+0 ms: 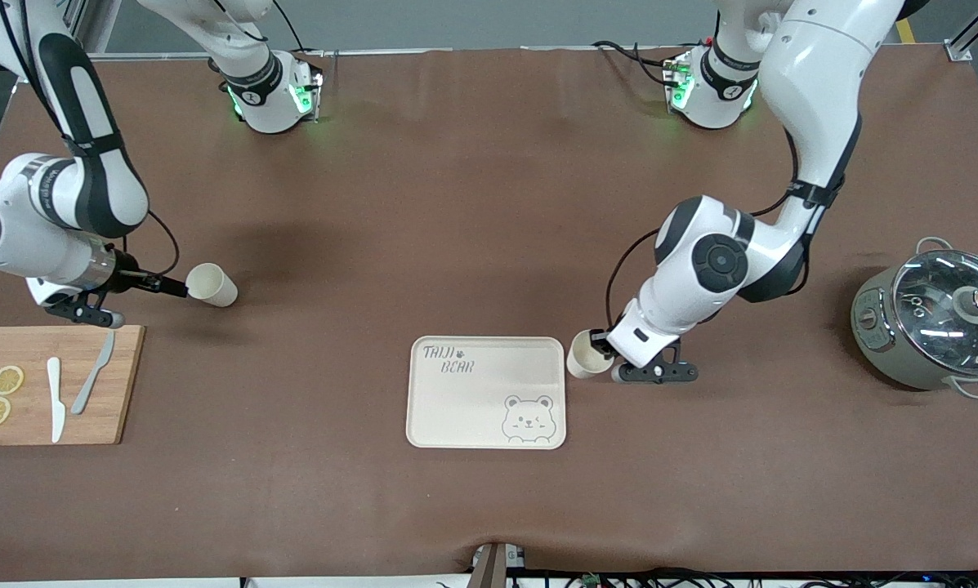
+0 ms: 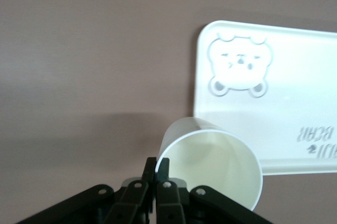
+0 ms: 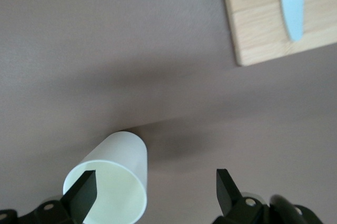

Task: Place white IKEA cup upright on tray with both arms
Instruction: 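Carry the cup to the tray while the right gripper reaches the other cup, then set the cup on the tray while the right gripper grasps the cup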

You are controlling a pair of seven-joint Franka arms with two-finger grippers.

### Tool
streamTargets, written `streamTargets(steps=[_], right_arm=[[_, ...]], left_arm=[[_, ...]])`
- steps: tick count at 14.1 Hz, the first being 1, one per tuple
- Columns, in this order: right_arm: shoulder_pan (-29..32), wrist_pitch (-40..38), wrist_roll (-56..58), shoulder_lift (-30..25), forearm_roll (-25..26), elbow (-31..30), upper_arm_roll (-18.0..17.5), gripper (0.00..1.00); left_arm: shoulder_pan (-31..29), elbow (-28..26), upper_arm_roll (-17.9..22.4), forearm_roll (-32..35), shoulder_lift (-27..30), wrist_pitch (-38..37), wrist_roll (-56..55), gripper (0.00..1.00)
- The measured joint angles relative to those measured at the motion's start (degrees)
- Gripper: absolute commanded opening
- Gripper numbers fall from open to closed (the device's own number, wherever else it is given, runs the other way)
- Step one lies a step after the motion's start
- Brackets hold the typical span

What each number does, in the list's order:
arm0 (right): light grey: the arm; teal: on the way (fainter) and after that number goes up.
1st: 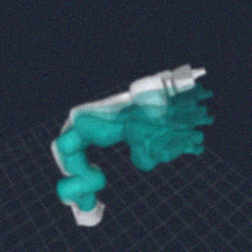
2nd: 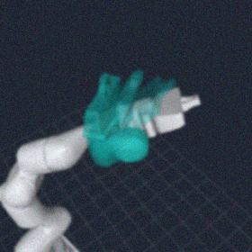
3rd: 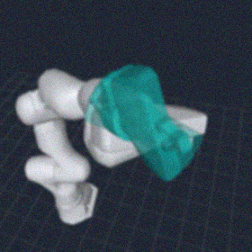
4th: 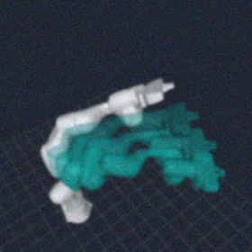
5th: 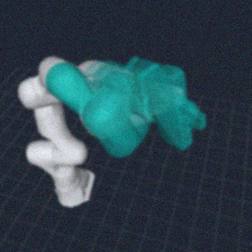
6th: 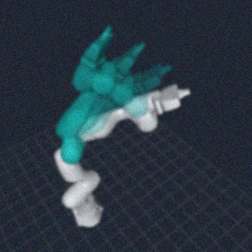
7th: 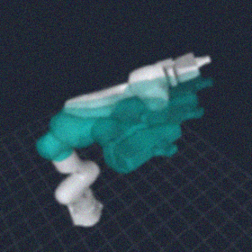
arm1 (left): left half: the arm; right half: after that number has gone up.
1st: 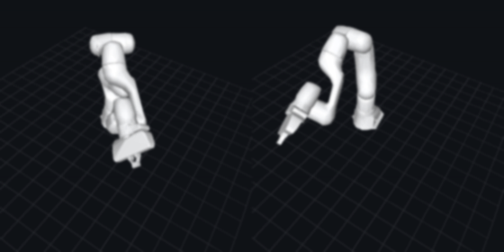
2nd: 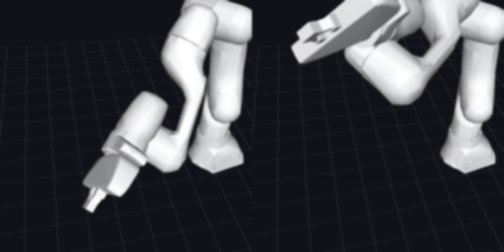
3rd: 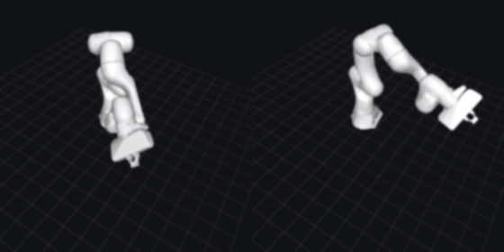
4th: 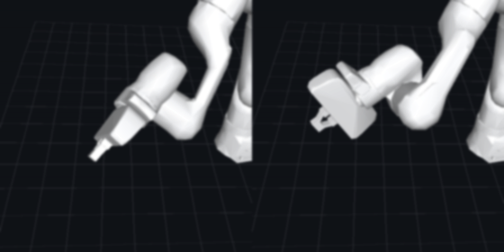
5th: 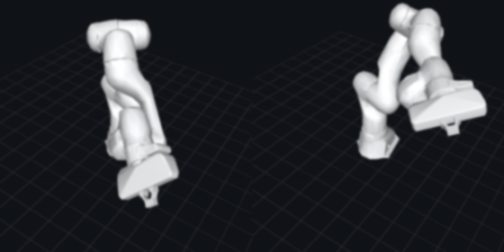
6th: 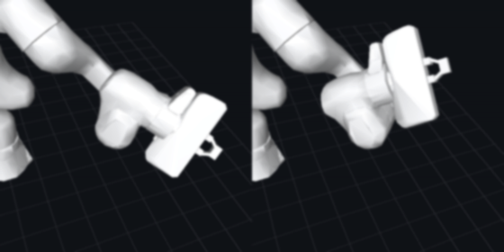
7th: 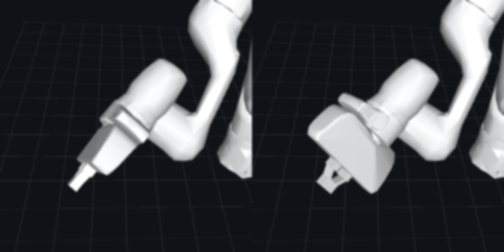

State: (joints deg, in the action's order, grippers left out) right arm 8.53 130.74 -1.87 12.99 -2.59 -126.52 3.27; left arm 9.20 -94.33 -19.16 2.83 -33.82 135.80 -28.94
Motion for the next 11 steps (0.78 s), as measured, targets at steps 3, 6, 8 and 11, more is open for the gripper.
streamTargets(steps=[3, 6, 8, 11], right_arm=[[-2.26, 0.01, -3.09, -0.11, -0.11, -0.98, -0.40, 1.00], [-2.50, -0.01, -3.34, -0.63, -0.21, -2.03, -0.29, 1.00], [-2.26, 0.00, -3.33, -0.91, -0.21, -2.77, -0.15, 0.86], [-2.00, 0.37, -3.32, -0.93, -0.21, -4.12, 0.06, 0.57]], left_arm=[[2.91, 4.13, 0.46, 0.00, -3.57, -0.07, -4.18, 0.00], [7.77, 7.26, 3.63, 0.00, -6.62, -0.10, -7.22, 0.00], [11.24, 8.35, 6.36, 0.00, -8.02, -0.17, -8.45, 0.00], [13.69, 8.81, 8.73, 0.00, -9.50, -0.24, -8.75, 0.15]])
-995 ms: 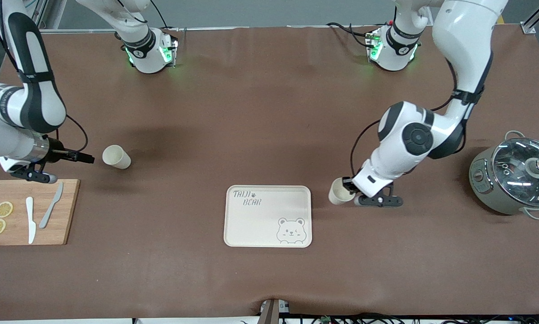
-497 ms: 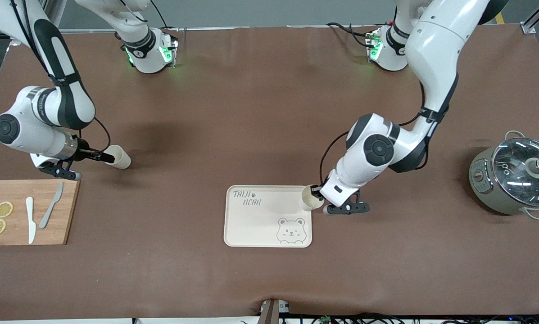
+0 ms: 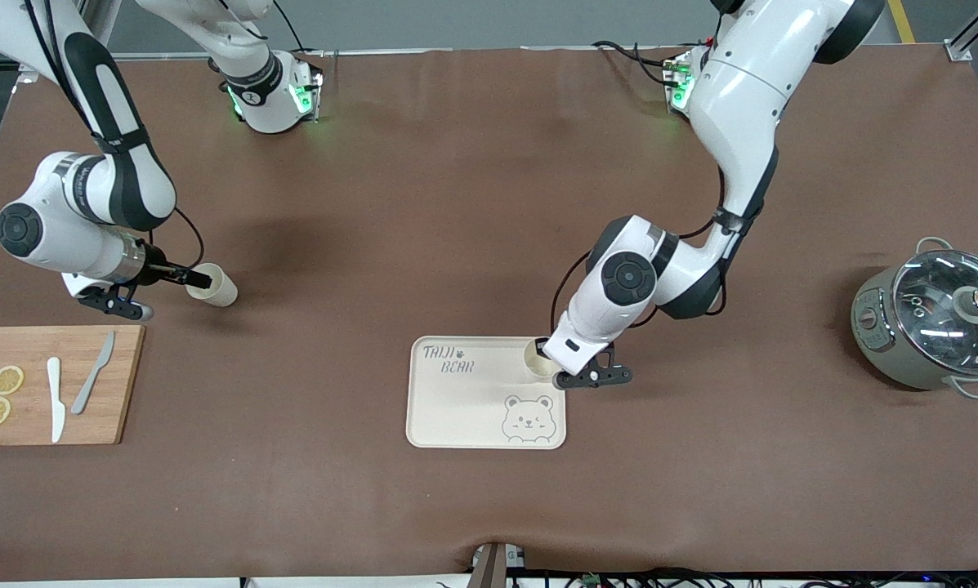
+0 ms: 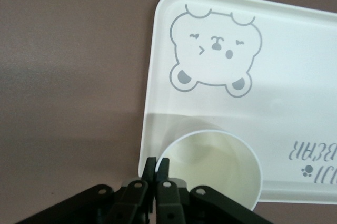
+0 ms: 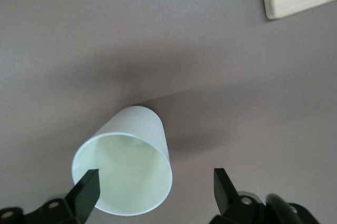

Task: Place white IKEA cup upright on tray with both arms
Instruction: 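Set the cup on the tray while the right gripper grasps the cup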

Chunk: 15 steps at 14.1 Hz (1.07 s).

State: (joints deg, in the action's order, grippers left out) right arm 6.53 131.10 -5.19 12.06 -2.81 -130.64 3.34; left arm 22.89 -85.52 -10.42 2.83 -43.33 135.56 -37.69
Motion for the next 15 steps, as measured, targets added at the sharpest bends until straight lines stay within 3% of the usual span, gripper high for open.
streamTargets(steps=[1, 2, 4, 11, 15], right_arm=[[0.01, 0.66, 0.00, 0.00, 0.00, -0.41, 0.03, 0.49], [0.01, 1.51, 0.00, 0.00, 0.00, -0.76, 0.04, 0.35], [0.02, 3.54, 0.00, 0.00, 0.00, -1.66, 0.04, 0.01], [-1.19, 2.86, -0.39, -0.06, -0.03, -0.15, -0.39, 0.00], [-5.95, -13.12, -8.05, 0.17, -0.86, 15.37, -0.67, 0.00]], left_arm=[[0.09, 0.10, 0.26, 0.00, -0.28, 0.00, 0.00, 0.45], [0.06, 0.29, 0.36, 0.00, -0.37, 0.00, 0.00, 0.99], [0.05, 0.76, 0.54, 0.00, -0.37, 0.00, 0.00, 1.00], [-2.05, 4.52, 0.98, 0.00, 3.33, -1.15, -0.08, 1.00], [-6.34, 4.68, 1.00, 0.00, 10.36, -9.00, 0.06, 1.00]])
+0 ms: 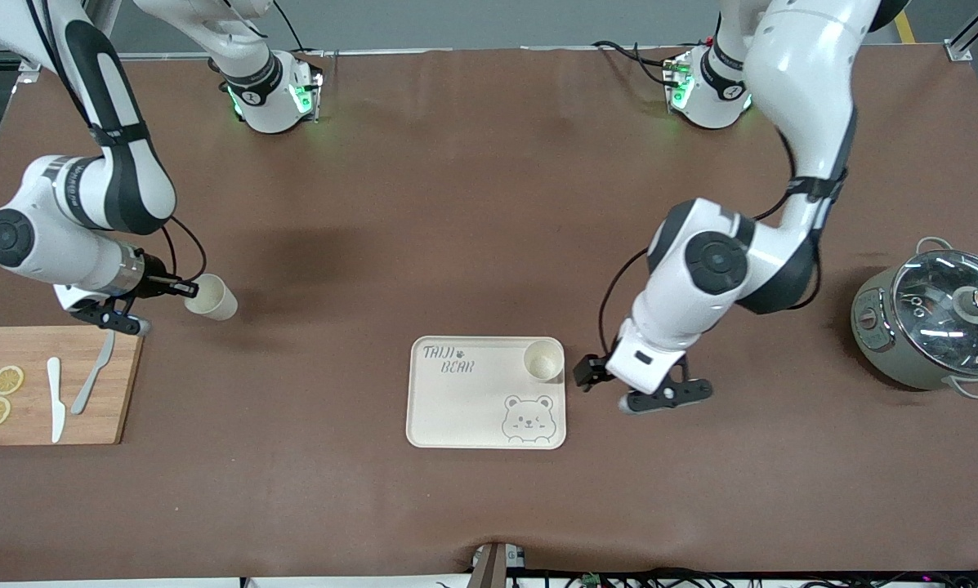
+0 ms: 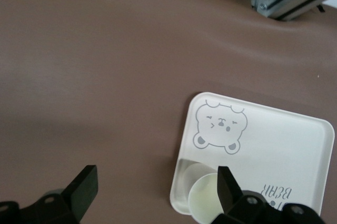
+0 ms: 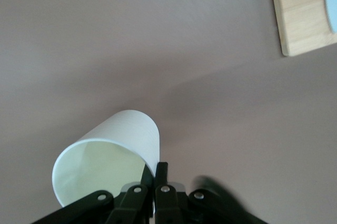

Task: Place white IKEA cup upright on tray with both arms
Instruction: 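Set the cup on the tray while the right gripper grasps the cup, then carry the cup to the tray while the left gripper withdraws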

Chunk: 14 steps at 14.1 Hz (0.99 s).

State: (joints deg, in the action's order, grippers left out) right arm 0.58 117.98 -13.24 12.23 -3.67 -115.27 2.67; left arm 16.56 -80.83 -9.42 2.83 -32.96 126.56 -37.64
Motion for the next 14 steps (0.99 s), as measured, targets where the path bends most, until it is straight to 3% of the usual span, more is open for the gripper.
streamTargets(steps=[2, 6, 14], right_arm=[[-2.75, -5.53, -4.51, 1.68, -2.67, 8.33, -0.12, 0.00], [-7.17, -6.93, -13.18, 8.41, -7.78, 19.85, -0.25, 0.00], [-21.39, -5.77, -42.19, 24.97, -8.50, 39.85, -0.49, 0.00]], left_arm=[[-0.68, -0.05, 0.06, 0.03, 2.82, -3.71, 0.26, 1.00], [-4.71, -0.15, 0.27, 0.18, 7.42, -11.71, 0.48, 1.00], [-15.78, -0.18, 0.32, 0.19, 17.24, -27.29, 6.41, 1.00]])
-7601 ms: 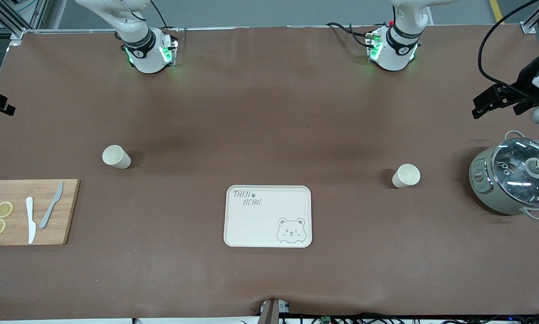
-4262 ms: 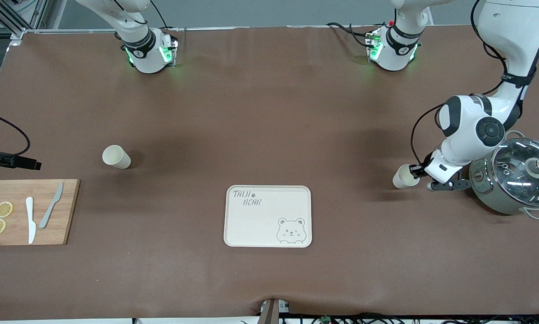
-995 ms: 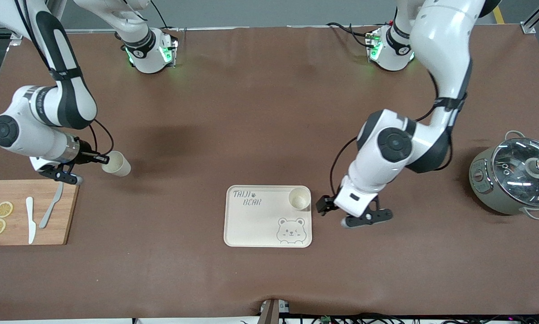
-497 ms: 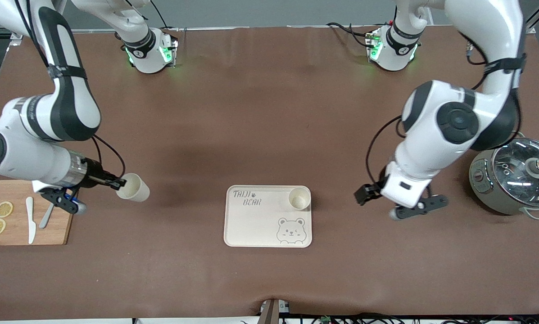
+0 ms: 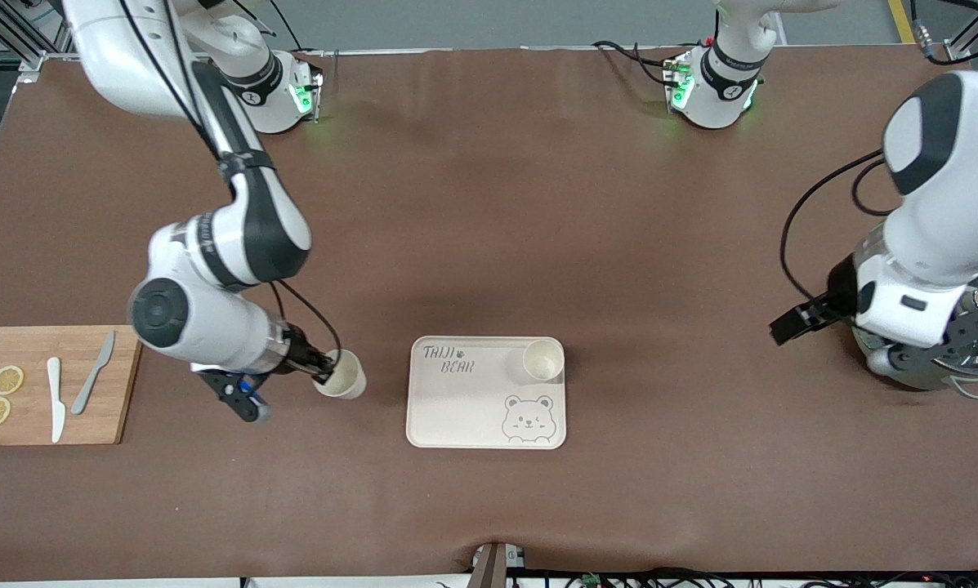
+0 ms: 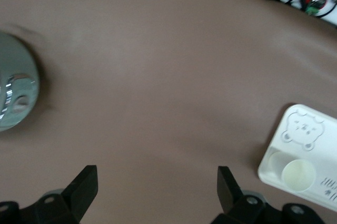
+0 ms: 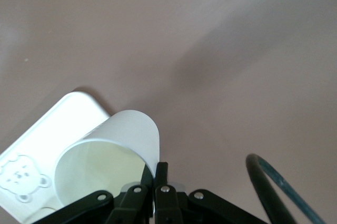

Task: Place white IKEA cup upright on tray with both arms
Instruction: 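Carry the cup to the tray while the left gripper withdraws, then lower the cup onto the tray beside the first cup, open the right gripper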

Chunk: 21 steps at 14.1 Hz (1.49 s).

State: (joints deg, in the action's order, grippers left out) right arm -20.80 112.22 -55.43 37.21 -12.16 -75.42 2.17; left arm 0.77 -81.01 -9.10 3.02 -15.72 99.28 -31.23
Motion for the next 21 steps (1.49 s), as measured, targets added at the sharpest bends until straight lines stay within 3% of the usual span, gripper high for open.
streamTargets(steps=[3, 7, 18, 19, 21], right_arm=[[-3.04, 2.44, -6.22, 4.10, 0.00, 4.32, 0.00, 0.00], [-5.19, 3.06, -9.88, 6.19, 0.00, 5.17, 0.00, 0.00], [-9.01, 6.40, -16.39, 11.23, -1.59, 5.28, -0.11, 0.00], [-9.05, 6.26, -16.43, 11.29, -1.98, 5.23, -0.14, 0.03], [-9.33, 6.10, -16.63, 11.61, -2.21, 5.03, -0.18, 0.48]], left_arm=[[-2.51, -0.04, 0.03, 0.00, 2.97, -6.04, 5.45, 1.00], [-5.07, -0.14, 0.05, 0.00, 6.73, -12.21, 10.64, 1.00], [-7.79, -1.24, 0.03, 0.00, 10.44, -13.97, 19.23, 1.00], [-7.78, -1.28, -0.01, 0.00, 10.58, -13.97, 19.29, 1.00], [-7.78, -1.31, -0.18, 0.00, 10.94, -13.98, 19.32, 1.00]])
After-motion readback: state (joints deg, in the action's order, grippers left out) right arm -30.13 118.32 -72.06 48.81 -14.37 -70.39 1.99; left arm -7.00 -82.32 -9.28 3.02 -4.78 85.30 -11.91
